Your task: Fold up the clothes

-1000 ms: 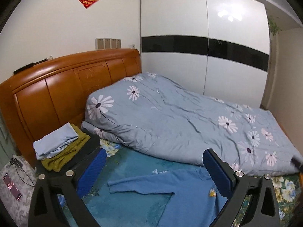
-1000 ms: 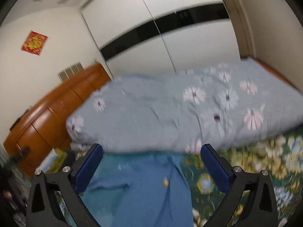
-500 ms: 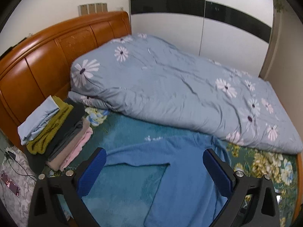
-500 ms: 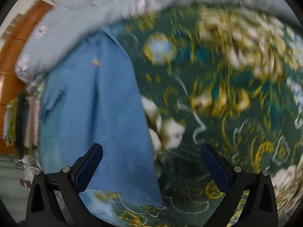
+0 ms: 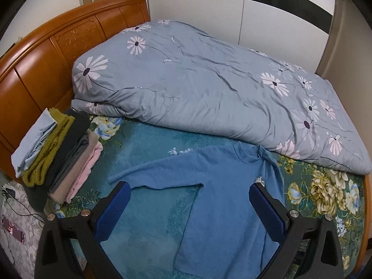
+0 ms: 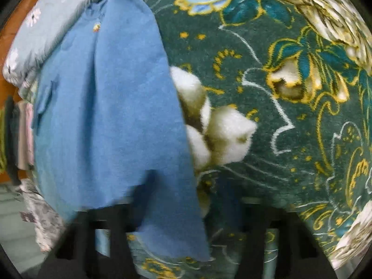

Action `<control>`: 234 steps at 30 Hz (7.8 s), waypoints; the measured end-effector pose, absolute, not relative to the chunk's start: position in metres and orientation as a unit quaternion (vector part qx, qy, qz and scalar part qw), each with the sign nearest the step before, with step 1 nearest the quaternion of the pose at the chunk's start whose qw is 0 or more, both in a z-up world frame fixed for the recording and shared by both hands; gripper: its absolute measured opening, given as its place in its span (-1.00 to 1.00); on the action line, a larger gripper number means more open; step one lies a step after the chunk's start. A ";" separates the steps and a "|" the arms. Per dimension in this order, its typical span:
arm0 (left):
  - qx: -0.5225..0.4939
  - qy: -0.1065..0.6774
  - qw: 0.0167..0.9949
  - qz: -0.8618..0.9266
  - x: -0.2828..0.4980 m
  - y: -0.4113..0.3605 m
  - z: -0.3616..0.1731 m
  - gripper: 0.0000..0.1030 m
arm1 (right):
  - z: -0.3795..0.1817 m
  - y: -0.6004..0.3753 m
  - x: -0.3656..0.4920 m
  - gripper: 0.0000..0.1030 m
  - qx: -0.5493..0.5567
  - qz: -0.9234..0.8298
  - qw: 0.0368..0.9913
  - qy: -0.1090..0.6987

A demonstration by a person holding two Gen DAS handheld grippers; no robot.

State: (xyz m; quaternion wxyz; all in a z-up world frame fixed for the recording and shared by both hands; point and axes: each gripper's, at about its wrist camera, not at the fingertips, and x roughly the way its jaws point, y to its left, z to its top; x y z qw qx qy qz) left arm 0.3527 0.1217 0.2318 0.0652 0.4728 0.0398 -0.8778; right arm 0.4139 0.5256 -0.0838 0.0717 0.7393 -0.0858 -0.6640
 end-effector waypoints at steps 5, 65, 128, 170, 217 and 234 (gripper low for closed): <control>0.480 0.052 0.067 -0.873 0.349 0.118 0.226 1.00 | -0.077 0.528 0.417 -0.91 0.745 -0.655 0.065 -0.111; 0.564 0.175 0.183 -0.786 0.347 0.025 0.135 1.00 | 0.014 0.691 0.280 -0.96 0.674 -0.717 -0.175 0.034; 0.672 0.282 0.037 -0.683 0.375 -0.049 -0.062 -0.30 | -0.044 0.460 0.464 -0.24 0.770 -0.635 -0.059 -0.011; 0.722 0.197 -0.009 -0.663 0.428 0.008 -0.017 0.22 | 0.003 0.618 0.447 -0.38 0.641 -0.736 -0.161 -0.146; 0.736 0.150 -0.007 -0.660 0.378 0.071 0.013 0.34 | -0.051 0.837 0.340 -0.43 0.524 -0.701 -0.224 -0.429; 0.723 0.185 0.013 -0.665 0.410 0.087 -0.014 0.35 | -0.003 0.809 0.364 -0.87 0.477 -0.732 -0.226 -0.430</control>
